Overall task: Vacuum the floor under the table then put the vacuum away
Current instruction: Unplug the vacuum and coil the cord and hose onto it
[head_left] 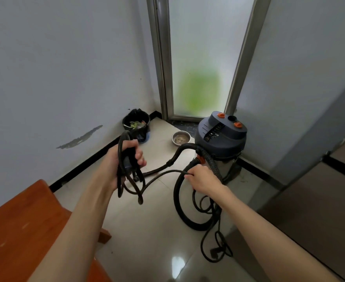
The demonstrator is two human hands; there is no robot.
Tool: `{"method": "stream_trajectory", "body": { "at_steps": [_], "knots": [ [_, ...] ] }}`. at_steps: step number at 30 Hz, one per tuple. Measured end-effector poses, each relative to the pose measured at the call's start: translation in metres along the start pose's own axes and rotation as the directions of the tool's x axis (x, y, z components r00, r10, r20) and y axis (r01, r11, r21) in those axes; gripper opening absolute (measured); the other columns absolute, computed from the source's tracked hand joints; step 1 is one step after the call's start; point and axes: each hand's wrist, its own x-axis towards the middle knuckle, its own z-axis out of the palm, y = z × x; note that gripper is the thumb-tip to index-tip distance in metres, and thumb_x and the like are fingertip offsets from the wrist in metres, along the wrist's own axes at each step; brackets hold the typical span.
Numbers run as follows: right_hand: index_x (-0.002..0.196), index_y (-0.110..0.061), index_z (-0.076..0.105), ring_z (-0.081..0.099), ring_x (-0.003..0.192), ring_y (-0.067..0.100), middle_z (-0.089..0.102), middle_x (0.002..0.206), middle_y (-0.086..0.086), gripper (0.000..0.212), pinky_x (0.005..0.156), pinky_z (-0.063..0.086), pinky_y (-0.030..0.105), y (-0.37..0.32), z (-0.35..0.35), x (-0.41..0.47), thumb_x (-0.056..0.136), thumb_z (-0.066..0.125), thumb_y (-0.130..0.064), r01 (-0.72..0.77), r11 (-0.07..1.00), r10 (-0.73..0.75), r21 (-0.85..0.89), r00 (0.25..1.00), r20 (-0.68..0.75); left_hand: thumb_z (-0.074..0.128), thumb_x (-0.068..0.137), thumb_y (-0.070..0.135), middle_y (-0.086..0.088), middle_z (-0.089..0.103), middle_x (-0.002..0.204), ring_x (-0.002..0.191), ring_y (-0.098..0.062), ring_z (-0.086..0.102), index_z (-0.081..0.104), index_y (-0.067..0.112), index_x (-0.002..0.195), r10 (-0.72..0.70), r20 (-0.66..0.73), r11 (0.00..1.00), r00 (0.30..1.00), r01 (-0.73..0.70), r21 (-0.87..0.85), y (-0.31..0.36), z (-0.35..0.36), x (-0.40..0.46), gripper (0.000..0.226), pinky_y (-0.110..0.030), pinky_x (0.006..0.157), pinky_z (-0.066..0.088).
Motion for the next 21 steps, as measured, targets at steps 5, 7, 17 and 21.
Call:
{"method": "stream_trajectory", "body": {
  "at_steps": [5, 7, 17, 21],
  "knots": [
    [0.095, -0.001, 0.064, 0.031, 0.039, 0.007, 0.052, 0.053, -0.001, 0.013, 0.034, 0.028, 0.020, 0.021, -0.009, -0.002, 0.090, 0.059, -0.012, -0.370, 0.697, 0.229, 0.614, 0.927, 0.298, 0.049, 0.092, 0.015, 0.003, 0.044, 0.037, 0.030, -0.009, 0.042, 0.045, 0.014, 0.067, -0.078, -0.461, 0.996, 0.884, 0.087, -0.001, -0.010, -0.030, 0.022, 0.025, -0.018, 0.039, 0.040],
    [0.091, -0.003, 0.061, 0.027, 0.038, 0.004, 0.043, 0.056, -0.002, 0.007, 0.032, 0.019, 0.016, 0.038, -0.012, -0.002, 0.089, 0.062, -0.010, -0.412, 0.425, 0.275, 0.806, 0.907, 0.318, 0.050, 0.093, 0.013, 0.003, 0.045, 0.034, 0.029, -0.009, 0.041, 0.047, 0.012, 0.071, -0.082, -0.543, 0.991, 0.836, 0.127, 0.045, -0.017, -0.048, 0.022, 0.023, -0.019, 0.038, 0.039],
    [0.117, 0.003, 0.059, 0.060, 0.103, 0.032, 0.063, 0.113, 0.017, 0.031, 0.082, 0.048, 0.037, 0.067, -0.004, 0.016, 0.095, 0.056, -0.018, -0.487, 0.580, 0.767, 0.652, 0.597, -0.236, 0.053, 0.089, 0.020, -0.005, 0.044, 0.042, 0.033, -0.014, 0.036, 0.053, 0.005, 0.061, -0.495, 0.219, 0.854, 0.841, 0.518, -0.057, -0.029, -0.078, -0.009, 0.031, -0.027, 0.046, 0.047],
    [0.116, 0.000, 0.057, 0.059, 0.105, 0.033, 0.061, 0.114, 0.018, 0.033, 0.082, 0.048, 0.039, 0.059, 0.017, 0.011, 0.098, 0.048, -0.026, -0.510, 0.839, 0.545, 0.191, 0.784, -0.297, 0.037, 0.101, 0.026, -0.004, 0.068, 0.075, 0.051, -0.014, 0.053, 0.063, 0.001, 0.113, -0.072, 0.292, 0.822, 0.954, 0.222, -0.524, -0.017, -0.058, -0.008, 0.039, -0.016, 0.067, 0.045]
  ]
}}
